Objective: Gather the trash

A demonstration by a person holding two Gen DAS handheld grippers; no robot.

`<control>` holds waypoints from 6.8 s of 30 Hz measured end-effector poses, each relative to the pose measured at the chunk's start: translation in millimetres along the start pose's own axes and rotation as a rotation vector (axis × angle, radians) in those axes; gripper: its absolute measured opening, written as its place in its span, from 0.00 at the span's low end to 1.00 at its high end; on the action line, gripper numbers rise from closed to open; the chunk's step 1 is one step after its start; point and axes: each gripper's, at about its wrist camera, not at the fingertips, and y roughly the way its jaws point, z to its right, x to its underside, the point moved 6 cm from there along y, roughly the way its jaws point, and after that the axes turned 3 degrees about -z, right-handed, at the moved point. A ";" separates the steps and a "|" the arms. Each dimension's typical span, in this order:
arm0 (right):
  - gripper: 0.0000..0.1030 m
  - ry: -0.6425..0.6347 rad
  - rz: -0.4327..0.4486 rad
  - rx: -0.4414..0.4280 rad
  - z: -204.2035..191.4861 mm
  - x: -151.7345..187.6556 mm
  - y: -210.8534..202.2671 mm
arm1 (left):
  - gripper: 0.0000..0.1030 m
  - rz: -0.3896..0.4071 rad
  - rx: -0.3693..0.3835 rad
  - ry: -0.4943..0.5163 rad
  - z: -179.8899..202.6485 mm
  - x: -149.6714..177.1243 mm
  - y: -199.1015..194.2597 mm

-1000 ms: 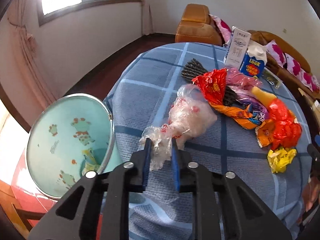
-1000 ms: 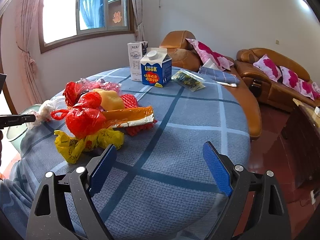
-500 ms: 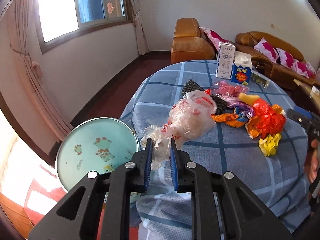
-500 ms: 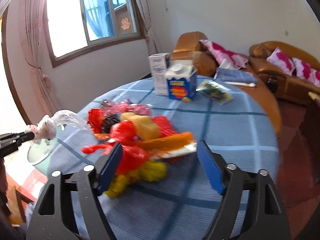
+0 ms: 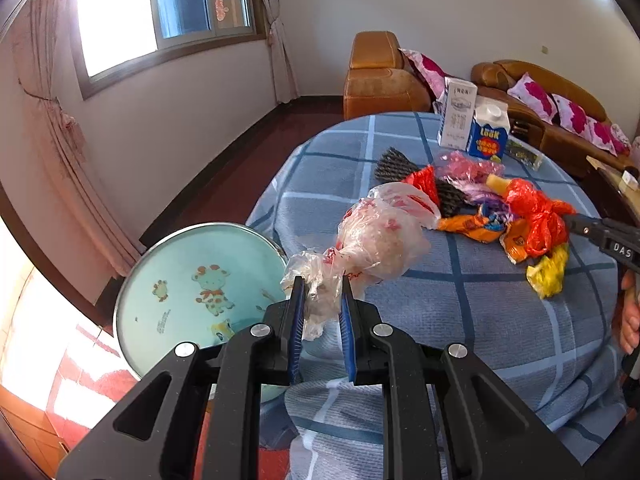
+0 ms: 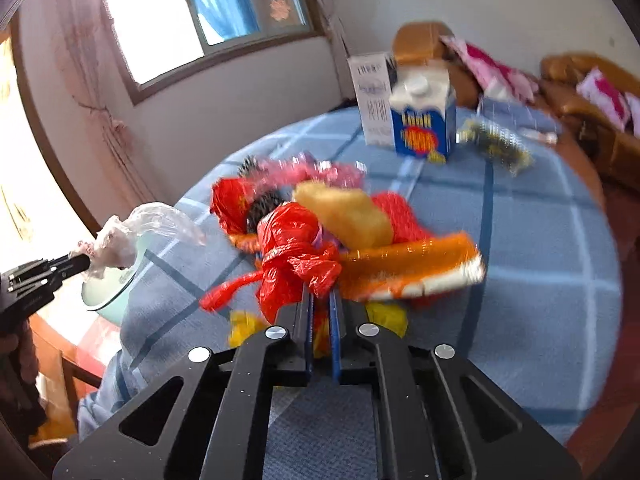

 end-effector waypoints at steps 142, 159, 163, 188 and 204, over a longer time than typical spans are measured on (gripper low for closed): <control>0.30 -0.046 -0.137 0.053 35.5 44.7 23.3 | 0.12 -0.072 0.001 0.034 30.1 -5.7 53.2; 0.33 -0.038 -0.137 -0.002 30.8 31.0 28.9 | 0.12 -0.068 0.000 0.012 11.8 -4.3 46.5; 0.17 -0.051 -0.146 0.004 28.4 33.3 28.8 | 0.12 -0.057 -0.003 0.006 10.7 -9.2 42.8; 0.16 -0.097 -0.012 -0.022 -32.4 -15.8 10.2 | 0.12 0.003 -0.213 -0.086 -65.0 -18.1 10.3; 0.16 -0.249 -0.015 -0.061 -114.0 -54.7 68.3 | 0.12 -0.051 -0.336 -0.151 -127.6 8.2 12.4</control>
